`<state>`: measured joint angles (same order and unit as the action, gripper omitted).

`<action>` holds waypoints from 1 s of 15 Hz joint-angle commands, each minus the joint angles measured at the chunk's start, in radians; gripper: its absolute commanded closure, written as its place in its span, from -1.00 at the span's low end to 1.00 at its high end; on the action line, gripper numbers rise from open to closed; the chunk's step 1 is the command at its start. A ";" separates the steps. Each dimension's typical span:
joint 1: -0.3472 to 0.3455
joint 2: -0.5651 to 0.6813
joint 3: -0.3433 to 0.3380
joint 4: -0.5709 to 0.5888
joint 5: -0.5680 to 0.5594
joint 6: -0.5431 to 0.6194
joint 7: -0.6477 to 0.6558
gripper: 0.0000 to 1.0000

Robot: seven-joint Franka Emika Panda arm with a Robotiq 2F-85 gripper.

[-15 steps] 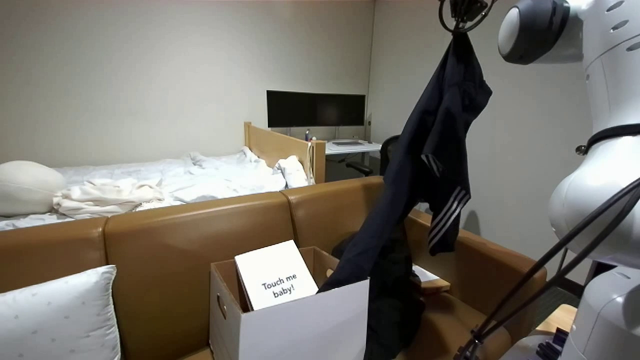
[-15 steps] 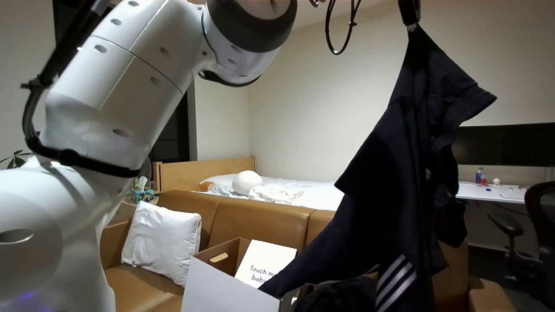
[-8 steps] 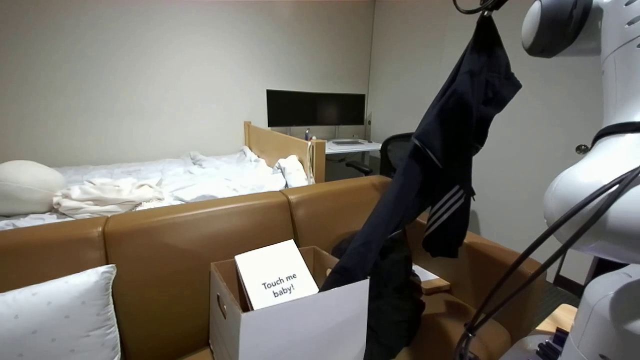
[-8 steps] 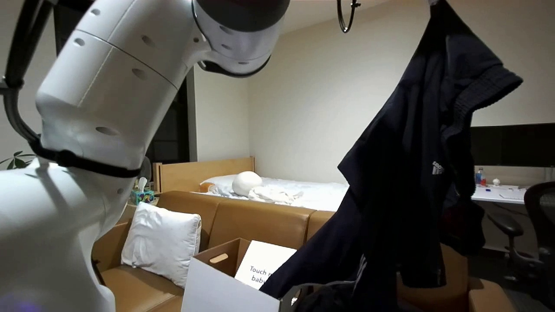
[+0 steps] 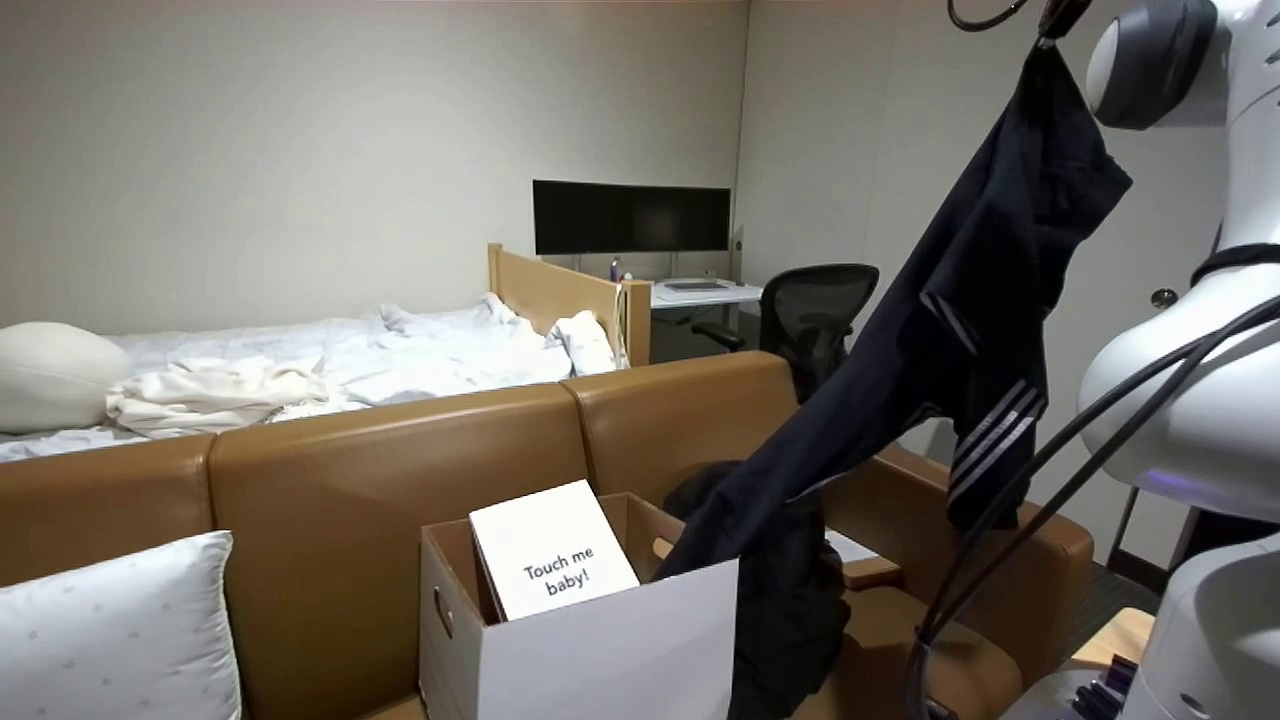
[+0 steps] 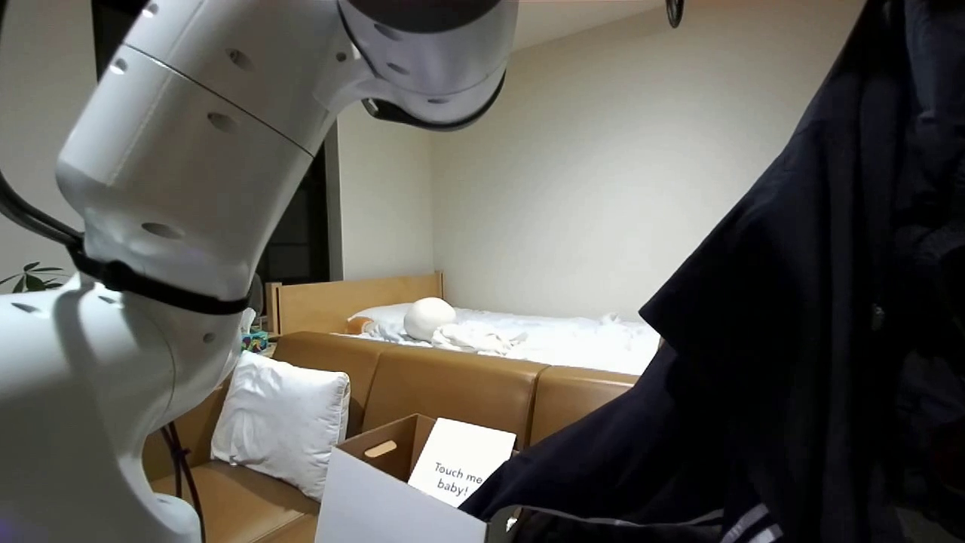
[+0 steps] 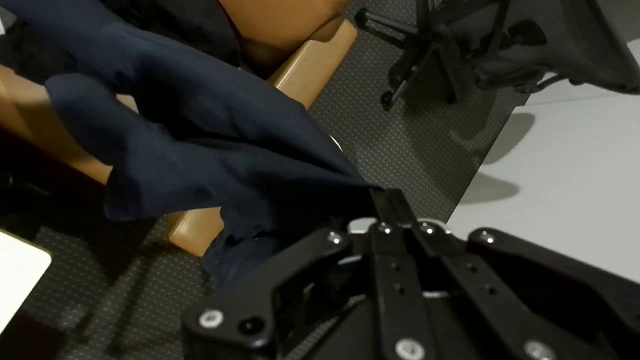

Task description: Remove the jersey from the box and put it on the couch

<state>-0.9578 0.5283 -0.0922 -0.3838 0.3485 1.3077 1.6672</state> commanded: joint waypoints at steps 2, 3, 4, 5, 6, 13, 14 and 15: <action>-0.057 0.038 0.023 0.024 0.034 0.060 0.203 0.99; -0.056 0.051 0.034 0.036 0.040 0.087 0.246 0.99; -0.033 0.020 0.038 -0.032 0.063 0.175 0.236 0.99; -0.027 0.080 0.071 0.070 0.058 0.189 0.216 0.99; 0.030 0.043 0.061 0.001 0.046 0.247 0.158 0.99; 0.023 0.059 0.119 0.003 0.075 0.183 0.132 0.99; 0.082 0.090 0.122 -0.003 0.040 0.152 0.106 0.99; 0.104 0.107 0.122 0.007 0.021 0.105 0.101 0.99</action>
<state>-0.9094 0.5931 0.0058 -0.3776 0.3884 1.4749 1.8129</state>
